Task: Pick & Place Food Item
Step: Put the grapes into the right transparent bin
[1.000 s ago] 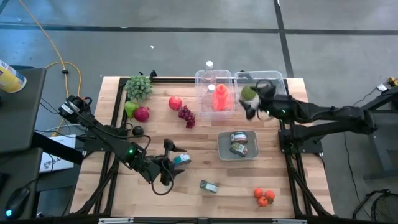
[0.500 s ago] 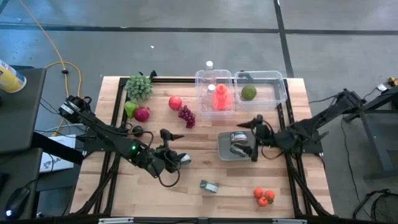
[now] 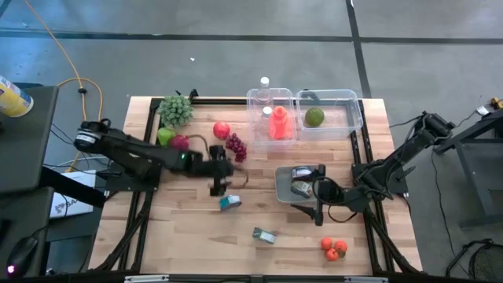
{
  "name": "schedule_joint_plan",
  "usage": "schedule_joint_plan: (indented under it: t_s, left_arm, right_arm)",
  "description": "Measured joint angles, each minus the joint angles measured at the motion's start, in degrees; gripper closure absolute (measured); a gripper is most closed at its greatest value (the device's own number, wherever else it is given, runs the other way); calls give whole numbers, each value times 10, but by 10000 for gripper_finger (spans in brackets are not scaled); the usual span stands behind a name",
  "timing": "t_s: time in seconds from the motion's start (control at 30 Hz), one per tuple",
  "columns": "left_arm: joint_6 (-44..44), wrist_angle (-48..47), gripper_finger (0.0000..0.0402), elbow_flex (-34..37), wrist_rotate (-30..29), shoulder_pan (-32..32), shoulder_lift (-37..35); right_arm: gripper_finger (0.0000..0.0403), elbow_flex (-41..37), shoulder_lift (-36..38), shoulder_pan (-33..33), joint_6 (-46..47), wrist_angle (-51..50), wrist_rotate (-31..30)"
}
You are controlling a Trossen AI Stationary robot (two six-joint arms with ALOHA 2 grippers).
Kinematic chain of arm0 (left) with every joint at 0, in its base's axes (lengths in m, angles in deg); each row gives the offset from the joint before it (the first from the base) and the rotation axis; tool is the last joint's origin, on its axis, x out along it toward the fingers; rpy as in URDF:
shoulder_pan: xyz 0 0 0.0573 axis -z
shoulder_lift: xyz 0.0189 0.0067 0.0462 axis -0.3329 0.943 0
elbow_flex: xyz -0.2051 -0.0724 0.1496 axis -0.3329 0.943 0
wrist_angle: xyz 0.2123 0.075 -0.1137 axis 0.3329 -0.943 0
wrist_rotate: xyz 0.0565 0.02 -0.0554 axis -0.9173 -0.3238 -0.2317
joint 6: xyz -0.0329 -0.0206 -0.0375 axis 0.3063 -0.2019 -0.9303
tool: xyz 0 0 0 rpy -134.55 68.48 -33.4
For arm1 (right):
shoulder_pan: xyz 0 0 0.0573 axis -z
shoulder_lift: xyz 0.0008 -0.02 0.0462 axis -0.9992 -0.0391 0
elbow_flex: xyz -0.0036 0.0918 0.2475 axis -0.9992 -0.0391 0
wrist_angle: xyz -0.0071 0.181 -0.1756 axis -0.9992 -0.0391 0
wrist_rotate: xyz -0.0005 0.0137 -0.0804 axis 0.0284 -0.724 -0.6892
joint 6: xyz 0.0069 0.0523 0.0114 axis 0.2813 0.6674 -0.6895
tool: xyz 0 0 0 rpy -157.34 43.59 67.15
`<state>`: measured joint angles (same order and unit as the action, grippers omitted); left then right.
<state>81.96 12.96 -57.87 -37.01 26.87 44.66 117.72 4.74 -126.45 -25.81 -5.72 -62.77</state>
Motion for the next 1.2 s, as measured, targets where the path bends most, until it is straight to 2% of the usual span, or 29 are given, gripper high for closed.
schedule_joint_plan:
  t_s: [0.3, 0.57, 0.77, 1.13, 1.2]
  left_arm:
    - [89, 8, 2, 0, 76, -151, 13]
    - [156, 50, 2, 0, 199, -223, 75]
    - [189, 93, 2, 0, 198, -234, 118]
    - [159, 180, 2, -2, 196, -248, 202]
    - [176, 182, 2, -3, 196, -248, 212]
  right_arm:
    - [11, 0, 0, 0, 0, 6, 0]
    - [11, 0, 0, 0, 0, 6, 0]
    - [11, 0, 0, 0, 0, 6, 10]
    - [11, 0, 0, 0, 0, 11, 18]
    - [11, 0, 0, 0, 0, 11, 18]
